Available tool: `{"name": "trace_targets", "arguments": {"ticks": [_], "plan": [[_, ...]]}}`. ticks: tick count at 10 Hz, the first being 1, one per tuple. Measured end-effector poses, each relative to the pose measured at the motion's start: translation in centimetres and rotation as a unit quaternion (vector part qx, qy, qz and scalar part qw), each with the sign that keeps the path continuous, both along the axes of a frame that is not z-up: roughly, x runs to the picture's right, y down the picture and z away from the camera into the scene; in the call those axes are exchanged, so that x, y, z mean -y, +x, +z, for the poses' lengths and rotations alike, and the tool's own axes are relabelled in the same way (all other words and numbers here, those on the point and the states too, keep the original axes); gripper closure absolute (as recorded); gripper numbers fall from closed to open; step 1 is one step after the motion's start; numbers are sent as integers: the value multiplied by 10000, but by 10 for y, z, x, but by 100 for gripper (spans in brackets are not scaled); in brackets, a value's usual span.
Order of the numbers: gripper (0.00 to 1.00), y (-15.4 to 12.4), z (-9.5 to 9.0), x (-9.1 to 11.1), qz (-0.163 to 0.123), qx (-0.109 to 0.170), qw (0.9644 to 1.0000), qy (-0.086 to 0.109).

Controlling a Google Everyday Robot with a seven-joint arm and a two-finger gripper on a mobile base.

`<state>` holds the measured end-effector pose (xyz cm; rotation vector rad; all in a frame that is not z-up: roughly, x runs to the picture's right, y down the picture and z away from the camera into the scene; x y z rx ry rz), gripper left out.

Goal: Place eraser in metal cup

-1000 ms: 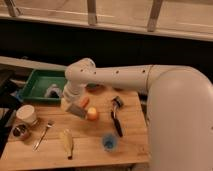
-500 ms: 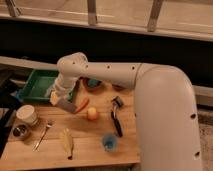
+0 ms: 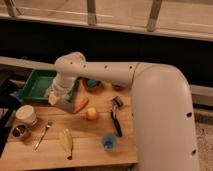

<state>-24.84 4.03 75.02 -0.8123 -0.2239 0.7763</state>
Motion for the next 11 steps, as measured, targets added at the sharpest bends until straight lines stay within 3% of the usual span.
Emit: {"name": "trace_targets", "arguments": {"ticks": [2, 4, 8, 11], "plan": [[100, -28, -5, 6, -143, 254, 9995, 129], [100, -68, -22, 2, -258, 699, 9970, 230], [100, -123, -57, -16, -214, 1569, 9870, 285], [100, -154, -78, -28, -82, 2177, 9759, 155]]}}
